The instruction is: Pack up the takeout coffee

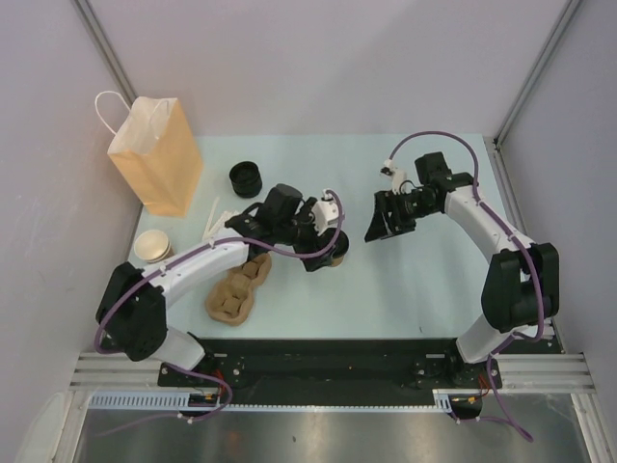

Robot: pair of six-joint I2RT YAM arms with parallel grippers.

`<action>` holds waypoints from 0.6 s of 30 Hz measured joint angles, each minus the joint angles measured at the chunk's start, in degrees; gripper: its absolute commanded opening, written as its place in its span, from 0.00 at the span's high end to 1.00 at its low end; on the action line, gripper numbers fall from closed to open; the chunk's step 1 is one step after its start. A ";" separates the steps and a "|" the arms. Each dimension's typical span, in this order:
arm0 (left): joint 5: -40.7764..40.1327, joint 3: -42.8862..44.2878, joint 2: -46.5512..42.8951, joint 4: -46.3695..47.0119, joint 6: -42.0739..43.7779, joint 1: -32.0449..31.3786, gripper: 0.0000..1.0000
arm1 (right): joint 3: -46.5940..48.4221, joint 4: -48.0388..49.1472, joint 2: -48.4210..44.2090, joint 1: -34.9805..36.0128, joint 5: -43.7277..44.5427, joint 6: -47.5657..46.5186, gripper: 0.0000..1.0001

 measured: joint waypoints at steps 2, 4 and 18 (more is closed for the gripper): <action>-1.01 2.43 1.14 -0.09 -1.97 -1.16 0.01 | 0.00 0.02 0.00 -1.42 -0.13 0.50 0.25; -1.66 4.92 2.69 -0.46 -3.74 -1.55 0.01 | 0.00 0.04 0.00 -2.47 -0.15 0.76 0.24; -7.26 13.94 12.15 -4.76 -9.25 -1.84 0.00 | 0.00 0.42 0.00 -3.48 -0.66 1.27 0.21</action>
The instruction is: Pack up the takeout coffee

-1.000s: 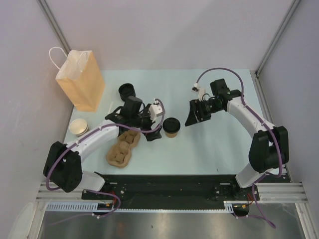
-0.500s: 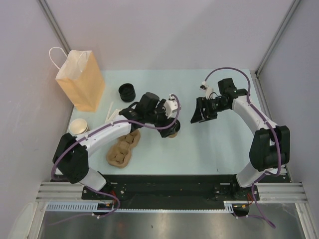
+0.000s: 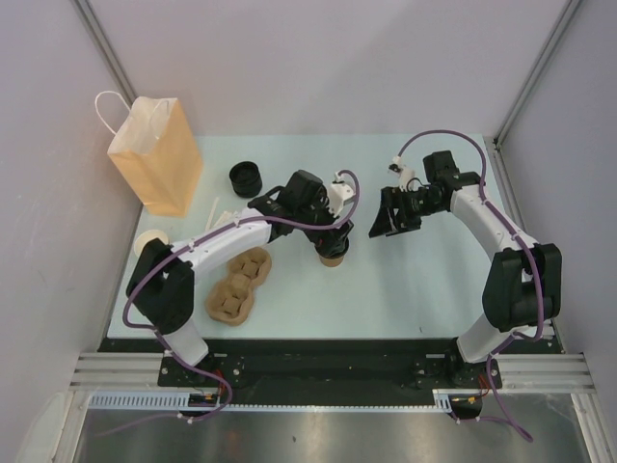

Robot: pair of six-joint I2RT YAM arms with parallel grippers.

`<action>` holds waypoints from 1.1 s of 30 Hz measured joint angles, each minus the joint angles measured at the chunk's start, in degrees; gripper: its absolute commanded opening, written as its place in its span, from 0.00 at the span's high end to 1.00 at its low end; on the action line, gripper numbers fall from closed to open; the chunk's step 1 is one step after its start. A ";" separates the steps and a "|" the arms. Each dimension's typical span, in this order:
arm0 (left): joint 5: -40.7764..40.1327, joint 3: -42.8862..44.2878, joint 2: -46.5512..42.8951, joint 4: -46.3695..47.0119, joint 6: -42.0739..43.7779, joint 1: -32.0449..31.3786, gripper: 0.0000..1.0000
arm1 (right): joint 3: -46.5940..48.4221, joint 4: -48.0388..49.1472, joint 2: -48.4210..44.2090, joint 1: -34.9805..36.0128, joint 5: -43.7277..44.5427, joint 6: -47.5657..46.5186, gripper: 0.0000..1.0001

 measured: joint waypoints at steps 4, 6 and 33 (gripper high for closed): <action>-0.57 0.66 1.31 -0.87 -0.42 -0.04 0.00 | 0.00 0.04 0.00 -0.04 -0.09 0.00 0.21; -1.01 0.98 2.01 -1.11 -0.59 -0.09 0.00 | 0.00 0.07 0.02 -0.09 -0.11 0.00 0.20; -2.25 1.88 5.35 -1.73 -0.98 -0.11 0.24 | 0.00 0.46 0.46 -0.55 -0.98 0.02 0.20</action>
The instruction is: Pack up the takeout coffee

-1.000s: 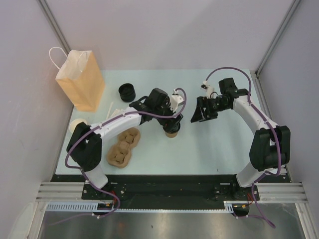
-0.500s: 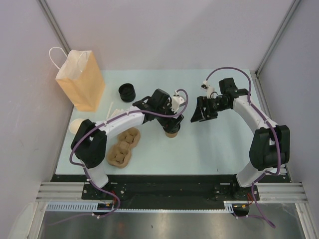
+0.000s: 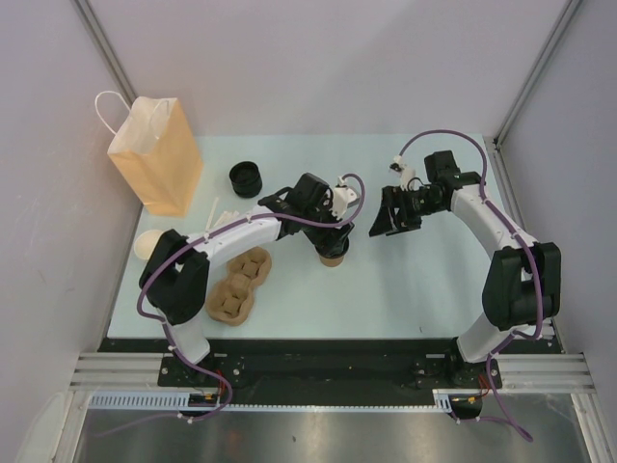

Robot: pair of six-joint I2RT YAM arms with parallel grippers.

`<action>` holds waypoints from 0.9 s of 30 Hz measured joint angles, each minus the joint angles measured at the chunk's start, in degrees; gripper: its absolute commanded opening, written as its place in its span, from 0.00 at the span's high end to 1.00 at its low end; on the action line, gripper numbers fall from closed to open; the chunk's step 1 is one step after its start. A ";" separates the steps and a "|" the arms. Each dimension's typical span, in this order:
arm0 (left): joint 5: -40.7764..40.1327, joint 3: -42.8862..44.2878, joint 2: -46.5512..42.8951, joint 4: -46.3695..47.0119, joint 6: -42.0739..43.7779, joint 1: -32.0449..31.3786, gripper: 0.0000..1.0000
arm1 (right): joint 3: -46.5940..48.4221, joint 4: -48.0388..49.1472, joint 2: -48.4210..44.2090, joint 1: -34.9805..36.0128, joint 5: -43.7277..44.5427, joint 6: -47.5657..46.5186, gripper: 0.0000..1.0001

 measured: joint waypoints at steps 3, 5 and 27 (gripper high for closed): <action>-0.17 0.00 0.00 0.02 0.02 0.00 0.30 | 0.00 0.00 0.04 -0.24 -0.13 0.00 0.20; -0.22 0.00 0.00 0.02 0.02 0.00 0.33 | 0.00 0.00 0.04 -0.35 -0.17 0.00 0.20; -1.05 13.57 4.20 -2.54 0.55 11.89 0.45 | 0.00 0.92 0.50 -0.98 -0.70 1.07 0.20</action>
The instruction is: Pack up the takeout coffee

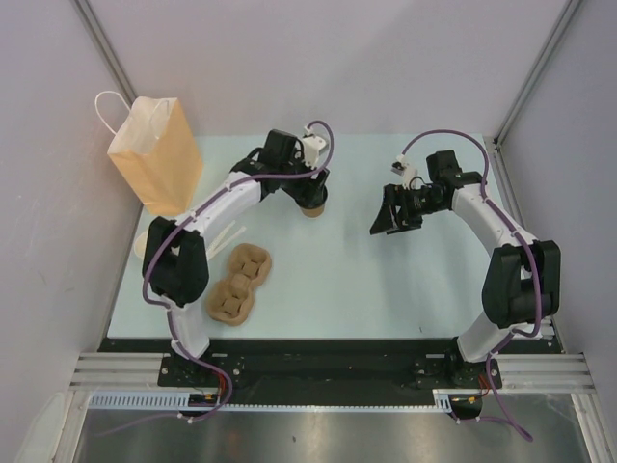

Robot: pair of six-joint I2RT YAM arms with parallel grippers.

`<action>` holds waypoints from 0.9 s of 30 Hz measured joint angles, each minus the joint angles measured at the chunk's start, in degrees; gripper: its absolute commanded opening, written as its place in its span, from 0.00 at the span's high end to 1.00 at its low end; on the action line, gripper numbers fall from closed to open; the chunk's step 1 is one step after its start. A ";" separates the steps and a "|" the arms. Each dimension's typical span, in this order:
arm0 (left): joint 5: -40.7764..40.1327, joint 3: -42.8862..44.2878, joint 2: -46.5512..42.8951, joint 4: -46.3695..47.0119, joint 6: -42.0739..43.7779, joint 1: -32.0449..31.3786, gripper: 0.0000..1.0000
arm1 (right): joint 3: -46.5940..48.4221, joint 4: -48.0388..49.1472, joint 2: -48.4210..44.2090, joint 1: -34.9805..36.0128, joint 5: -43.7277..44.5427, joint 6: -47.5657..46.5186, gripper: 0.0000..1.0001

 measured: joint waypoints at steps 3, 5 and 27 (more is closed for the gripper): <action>0.00 3.93 3.48 -0.26 -0.02 3.23 0.46 | 0.00 0.26 0.39 0.00 -0.13 0.02 0.20; 0.00 6.21 5.66 -0.55 -0.02 5.01 0.46 | 0.00 0.37 0.44 -0.02 -0.15 0.02 0.20; 0.50 11.76 13.53 -2.34 -0.74 9.64 0.02 | 0.00 0.63 0.48 -0.20 -0.35 0.13 0.18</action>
